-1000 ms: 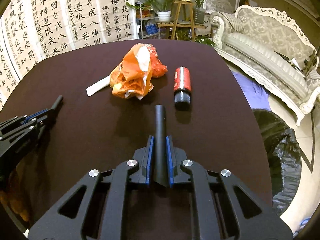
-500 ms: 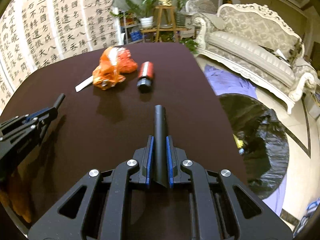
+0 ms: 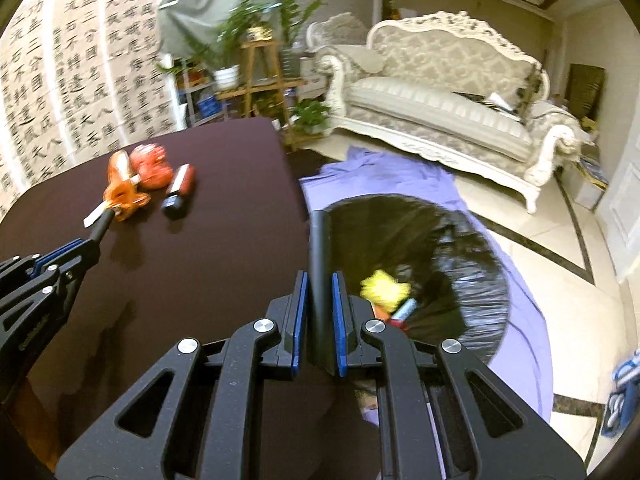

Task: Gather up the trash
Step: 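Carry both black rods over the black trash bag, then open both tools to drop the black rods into the bag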

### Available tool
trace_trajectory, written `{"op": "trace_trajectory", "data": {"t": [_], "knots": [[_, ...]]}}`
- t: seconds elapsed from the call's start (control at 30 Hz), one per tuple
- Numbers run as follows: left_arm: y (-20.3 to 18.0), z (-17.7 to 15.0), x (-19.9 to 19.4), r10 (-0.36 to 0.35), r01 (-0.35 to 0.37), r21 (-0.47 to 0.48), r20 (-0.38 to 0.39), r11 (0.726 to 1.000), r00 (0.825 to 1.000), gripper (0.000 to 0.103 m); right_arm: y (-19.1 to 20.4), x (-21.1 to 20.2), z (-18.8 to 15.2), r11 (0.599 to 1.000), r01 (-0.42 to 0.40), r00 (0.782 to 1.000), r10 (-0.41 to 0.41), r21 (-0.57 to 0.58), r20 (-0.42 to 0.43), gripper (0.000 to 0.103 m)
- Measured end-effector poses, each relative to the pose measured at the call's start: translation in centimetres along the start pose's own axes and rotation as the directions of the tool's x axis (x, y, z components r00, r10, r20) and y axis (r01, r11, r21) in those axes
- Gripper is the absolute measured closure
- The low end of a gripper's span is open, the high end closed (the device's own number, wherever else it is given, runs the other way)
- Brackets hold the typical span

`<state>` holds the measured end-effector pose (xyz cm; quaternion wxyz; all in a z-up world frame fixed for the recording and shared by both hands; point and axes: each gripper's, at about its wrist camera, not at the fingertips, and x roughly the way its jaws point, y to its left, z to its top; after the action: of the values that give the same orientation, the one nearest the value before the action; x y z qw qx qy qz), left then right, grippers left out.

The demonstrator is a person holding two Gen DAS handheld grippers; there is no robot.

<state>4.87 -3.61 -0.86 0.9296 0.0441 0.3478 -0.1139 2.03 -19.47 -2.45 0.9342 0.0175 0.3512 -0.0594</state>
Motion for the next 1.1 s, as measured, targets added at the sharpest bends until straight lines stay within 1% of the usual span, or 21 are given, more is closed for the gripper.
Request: {"op": "trace_trajectory", "data": {"t": [0.23, 0.5, 0.83, 1.1], "knots": [[-4.1, 1.5, 0.9, -0.049, 0.047, 0.059, 0.029, 0.997, 0.998, 0.088, -3.7, 0.4, 0.1, 0.997, 0.052, 0.999, -0.053, 0.060, 0.011, 0.091], [-7.8, 3.1, 2.3, -0.088, 0.083, 0.116, 0.044, 0.990, 0.995, 0.088, -6.3, 1.2, 0.4, 0.992, 0.075, 0.997, -0.078, 0.100, 0.023, 0.091], [-10.9, 4.0, 5.0, -0.086, 0.082, 0.149, 0.024, 0.985, 0.996, 0.088, -9.0, 2.6, 1.0, 0.986, 0.090, 0.995, -0.095, 0.140, 0.031, 0.091], [-12.4, 4.6, 6.6, -0.082, 0.080, 0.162, 0.007, 0.984, 0.997, 0.088, -9.7, 3.9, 1.4, 0.984, 0.097, 0.994, -0.102, 0.153, 0.026, 0.091]]}}
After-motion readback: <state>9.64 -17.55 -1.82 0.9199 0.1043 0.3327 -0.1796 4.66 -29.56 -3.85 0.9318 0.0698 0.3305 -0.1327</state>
